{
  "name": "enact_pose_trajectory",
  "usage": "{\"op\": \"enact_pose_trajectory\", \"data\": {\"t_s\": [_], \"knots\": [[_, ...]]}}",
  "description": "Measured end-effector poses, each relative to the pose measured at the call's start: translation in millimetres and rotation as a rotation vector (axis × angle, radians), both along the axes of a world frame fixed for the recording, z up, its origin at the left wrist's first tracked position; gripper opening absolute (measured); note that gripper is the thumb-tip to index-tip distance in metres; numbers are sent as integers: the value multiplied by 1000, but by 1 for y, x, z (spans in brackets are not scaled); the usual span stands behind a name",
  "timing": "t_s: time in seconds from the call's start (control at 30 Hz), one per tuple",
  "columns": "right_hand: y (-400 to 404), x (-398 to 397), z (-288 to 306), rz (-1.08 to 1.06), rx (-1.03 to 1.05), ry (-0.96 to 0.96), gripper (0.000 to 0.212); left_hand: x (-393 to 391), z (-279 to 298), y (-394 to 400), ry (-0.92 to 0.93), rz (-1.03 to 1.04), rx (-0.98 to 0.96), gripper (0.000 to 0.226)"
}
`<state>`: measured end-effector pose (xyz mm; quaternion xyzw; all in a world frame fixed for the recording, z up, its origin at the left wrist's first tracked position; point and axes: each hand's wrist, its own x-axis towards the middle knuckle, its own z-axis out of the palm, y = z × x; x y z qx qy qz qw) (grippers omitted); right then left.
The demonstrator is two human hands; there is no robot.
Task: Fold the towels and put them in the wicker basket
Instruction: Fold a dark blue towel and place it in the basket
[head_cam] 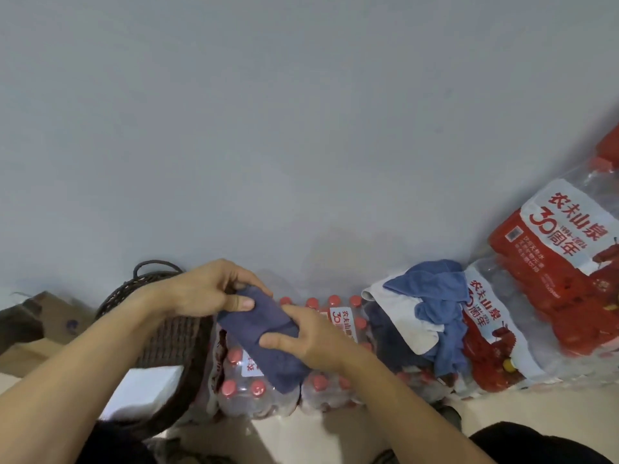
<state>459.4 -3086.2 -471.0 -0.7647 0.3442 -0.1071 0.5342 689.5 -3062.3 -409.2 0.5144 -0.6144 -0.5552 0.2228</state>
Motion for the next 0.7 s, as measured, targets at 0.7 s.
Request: {"op": "enact_pose_trajectory", "data": {"t_s": [0.7], "knots": [[-26, 263, -72, 567, -254, 566, 39, 190, -123, 88, -593, 606, 112, 20]]}}
